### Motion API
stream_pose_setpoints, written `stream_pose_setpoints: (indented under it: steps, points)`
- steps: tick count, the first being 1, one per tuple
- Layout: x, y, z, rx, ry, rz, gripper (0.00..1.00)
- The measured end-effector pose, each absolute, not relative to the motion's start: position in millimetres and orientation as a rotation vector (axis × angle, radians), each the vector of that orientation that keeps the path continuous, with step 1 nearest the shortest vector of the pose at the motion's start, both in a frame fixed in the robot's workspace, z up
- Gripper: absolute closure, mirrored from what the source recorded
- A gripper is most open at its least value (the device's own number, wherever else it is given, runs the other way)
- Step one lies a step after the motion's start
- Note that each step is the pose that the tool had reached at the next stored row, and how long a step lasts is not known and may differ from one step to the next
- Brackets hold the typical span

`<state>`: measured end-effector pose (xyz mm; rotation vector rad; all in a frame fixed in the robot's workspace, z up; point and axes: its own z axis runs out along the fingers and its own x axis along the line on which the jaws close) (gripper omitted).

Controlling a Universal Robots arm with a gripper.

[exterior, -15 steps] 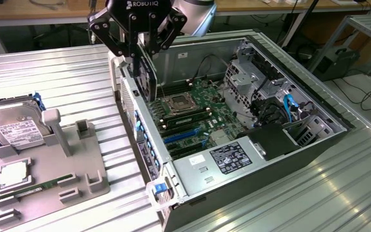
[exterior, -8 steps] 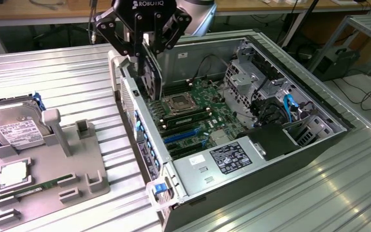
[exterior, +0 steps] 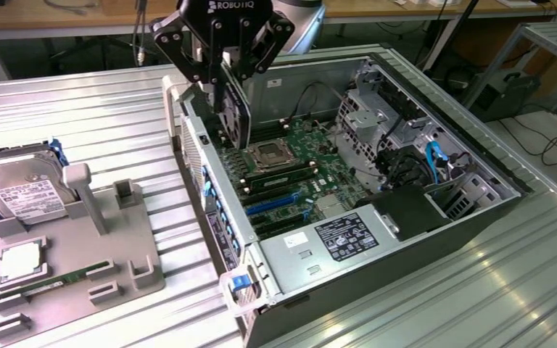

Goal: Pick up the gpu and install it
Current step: 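Pick up the gpu and move the gpu toward the slot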

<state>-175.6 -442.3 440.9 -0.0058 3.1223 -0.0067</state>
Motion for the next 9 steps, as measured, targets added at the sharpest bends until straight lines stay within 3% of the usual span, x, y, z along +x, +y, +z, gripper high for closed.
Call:
stream_pose_setpoints:
  steps: [9]
  points:
    - [-168.0,-442.3,440.9,-0.006,3.122,-0.007,0.73]
